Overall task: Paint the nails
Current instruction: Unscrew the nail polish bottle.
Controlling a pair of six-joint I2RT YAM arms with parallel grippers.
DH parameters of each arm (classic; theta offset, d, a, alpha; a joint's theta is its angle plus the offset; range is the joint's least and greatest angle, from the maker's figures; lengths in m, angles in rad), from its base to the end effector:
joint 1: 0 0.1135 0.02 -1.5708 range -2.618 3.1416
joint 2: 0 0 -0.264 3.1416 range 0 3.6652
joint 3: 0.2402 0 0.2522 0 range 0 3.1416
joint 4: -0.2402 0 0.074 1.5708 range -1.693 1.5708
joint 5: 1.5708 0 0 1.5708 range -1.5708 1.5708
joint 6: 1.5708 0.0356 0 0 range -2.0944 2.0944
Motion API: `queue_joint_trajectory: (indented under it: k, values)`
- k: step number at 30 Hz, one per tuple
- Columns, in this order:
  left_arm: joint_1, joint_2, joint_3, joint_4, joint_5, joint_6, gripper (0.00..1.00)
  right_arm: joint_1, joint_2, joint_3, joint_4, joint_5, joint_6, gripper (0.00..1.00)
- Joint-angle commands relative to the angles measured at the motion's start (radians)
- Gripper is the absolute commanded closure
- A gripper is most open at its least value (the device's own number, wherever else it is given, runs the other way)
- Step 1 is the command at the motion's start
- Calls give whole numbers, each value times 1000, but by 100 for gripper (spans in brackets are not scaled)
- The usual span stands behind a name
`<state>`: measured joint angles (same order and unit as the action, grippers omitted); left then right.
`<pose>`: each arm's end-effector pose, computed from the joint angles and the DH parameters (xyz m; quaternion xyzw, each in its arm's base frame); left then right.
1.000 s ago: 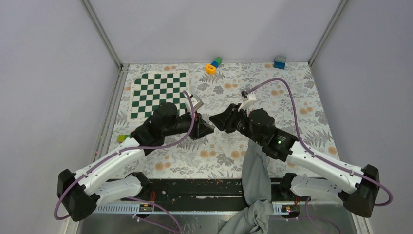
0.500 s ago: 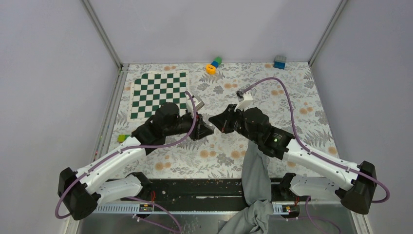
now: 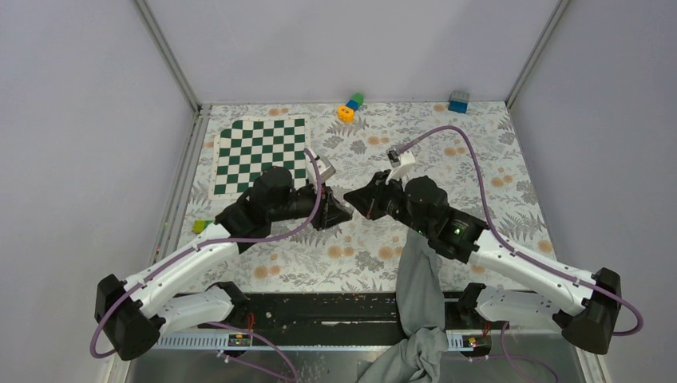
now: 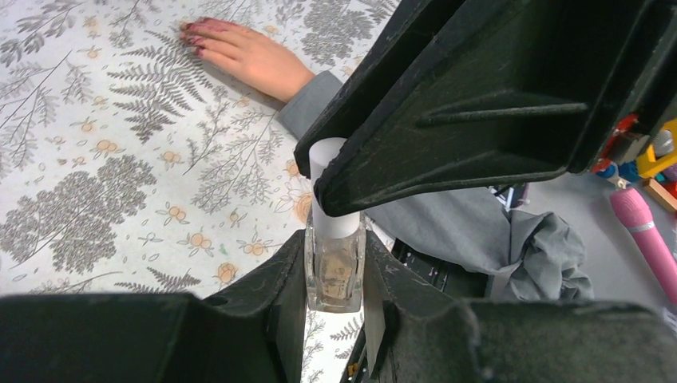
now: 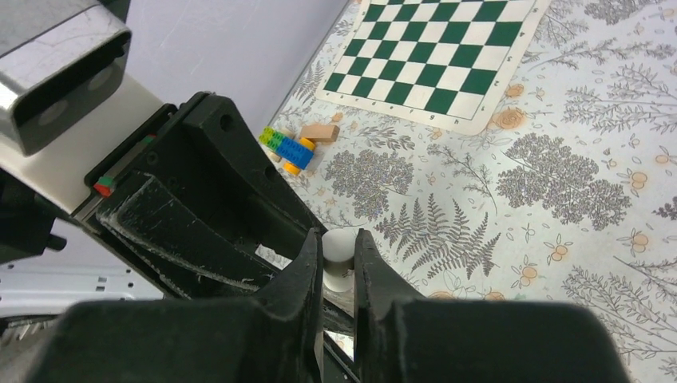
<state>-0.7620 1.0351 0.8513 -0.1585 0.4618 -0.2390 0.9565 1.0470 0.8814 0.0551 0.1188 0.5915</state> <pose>0.1603 -0.1749 0.3192 0.3331 0.7344 -0.4333 0.4025 0.1465 0.2003 0.3488 -0.0960 0.7386 0.4338 0.5070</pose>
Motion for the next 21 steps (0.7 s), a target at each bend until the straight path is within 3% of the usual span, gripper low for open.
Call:
queue_joint_trajectory:
  k: [1,14,21]
  values:
    - [-3,-28,33,110,132,10,100,10,-59,45,9,-111,-117,100]
    - [-2,-60,-15,326,490,-38,100,10,-200,13,31,-427,-249,100]
    - [-3,-70,-20,369,557,-61,100,10,-251,-15,89,-584,-296,100]
